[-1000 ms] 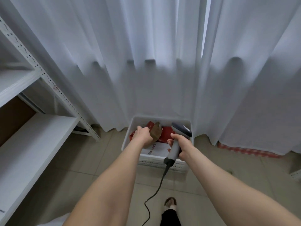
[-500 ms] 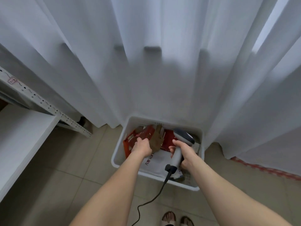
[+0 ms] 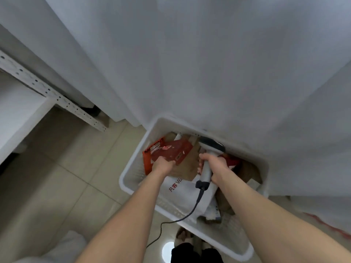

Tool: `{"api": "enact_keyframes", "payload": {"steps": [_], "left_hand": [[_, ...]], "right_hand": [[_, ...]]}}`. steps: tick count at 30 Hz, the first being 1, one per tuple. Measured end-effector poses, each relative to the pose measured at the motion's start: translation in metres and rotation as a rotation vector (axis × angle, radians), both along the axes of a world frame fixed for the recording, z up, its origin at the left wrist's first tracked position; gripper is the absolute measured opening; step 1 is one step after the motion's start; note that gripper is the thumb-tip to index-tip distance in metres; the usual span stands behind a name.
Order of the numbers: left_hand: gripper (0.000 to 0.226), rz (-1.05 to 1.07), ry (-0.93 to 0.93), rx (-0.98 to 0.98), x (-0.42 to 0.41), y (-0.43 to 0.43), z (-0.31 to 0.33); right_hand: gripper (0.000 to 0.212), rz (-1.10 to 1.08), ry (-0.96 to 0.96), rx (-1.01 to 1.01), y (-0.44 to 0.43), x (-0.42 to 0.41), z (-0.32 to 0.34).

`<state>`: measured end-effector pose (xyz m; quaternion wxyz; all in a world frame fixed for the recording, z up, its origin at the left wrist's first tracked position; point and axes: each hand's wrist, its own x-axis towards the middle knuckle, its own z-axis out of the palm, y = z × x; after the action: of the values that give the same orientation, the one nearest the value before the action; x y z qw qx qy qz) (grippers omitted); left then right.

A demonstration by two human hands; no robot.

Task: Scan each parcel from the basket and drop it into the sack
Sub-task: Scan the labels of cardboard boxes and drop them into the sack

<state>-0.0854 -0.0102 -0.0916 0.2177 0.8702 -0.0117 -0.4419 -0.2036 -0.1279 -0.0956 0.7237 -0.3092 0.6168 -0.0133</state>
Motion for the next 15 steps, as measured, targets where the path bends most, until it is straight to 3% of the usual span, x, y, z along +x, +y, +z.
{"api": "enact_keyframes", "payload": {"steps": [10,12,15], "left_hand": [[0.081,0.544,0.136,-0.146,0.045,-0.019,-0.151],[0.077,0.616,0.186,-0.159,0.048,-0.017,-0.16],[0.048,0.721,0.318,-0.188,0.045,-0.014,-0.154]], "right_hand": [[0.061,0.195,0.011,-0.142,-0.04,0.086,-0.13],[0.047,0.225,-0.017,-0.14,-0.039,0.095,-0.141],[0.021,0.287,-0.056,-0.127,-0.031,0.095,-0.141]]}}
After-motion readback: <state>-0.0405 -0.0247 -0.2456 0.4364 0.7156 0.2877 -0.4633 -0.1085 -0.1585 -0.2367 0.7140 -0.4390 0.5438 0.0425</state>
